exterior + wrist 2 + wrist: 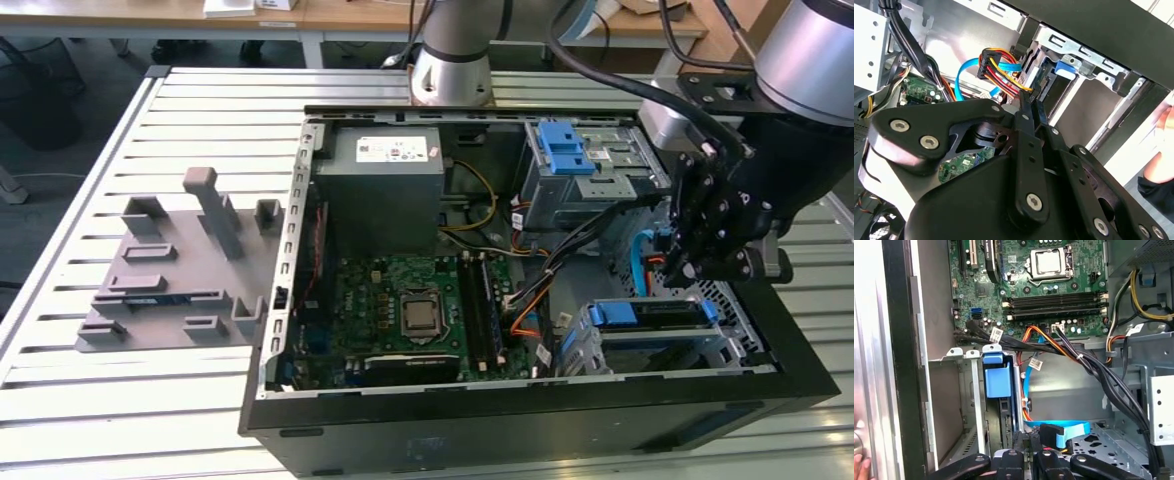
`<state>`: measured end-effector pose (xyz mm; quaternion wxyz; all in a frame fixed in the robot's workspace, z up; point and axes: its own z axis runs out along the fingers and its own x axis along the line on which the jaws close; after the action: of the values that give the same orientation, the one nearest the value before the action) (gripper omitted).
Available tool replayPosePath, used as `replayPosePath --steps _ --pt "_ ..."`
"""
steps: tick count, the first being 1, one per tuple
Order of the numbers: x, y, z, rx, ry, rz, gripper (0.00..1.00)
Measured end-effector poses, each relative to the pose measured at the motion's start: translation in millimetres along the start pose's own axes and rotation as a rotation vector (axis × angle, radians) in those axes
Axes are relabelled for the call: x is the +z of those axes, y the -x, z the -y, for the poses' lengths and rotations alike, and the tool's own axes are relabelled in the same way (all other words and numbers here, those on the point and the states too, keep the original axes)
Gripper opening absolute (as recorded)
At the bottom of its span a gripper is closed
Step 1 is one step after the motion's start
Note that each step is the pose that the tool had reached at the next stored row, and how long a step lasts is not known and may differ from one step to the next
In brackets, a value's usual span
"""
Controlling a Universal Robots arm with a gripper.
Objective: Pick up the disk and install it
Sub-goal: 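Insert the first disk wire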
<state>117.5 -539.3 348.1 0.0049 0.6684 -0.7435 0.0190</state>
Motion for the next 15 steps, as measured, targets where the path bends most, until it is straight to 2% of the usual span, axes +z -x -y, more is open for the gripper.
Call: replayPosePath --steps 11,13,15 --pt "-0.1 0.2 0.8 0.001 0.0013 -0.0003 0.17" --pt "-0.1 0.2 1.4 0.001 0.0021 -0.0033 0.17" --pt "0.1 0.2 1.8 0.001 0.0023 -0.0118 0.17"
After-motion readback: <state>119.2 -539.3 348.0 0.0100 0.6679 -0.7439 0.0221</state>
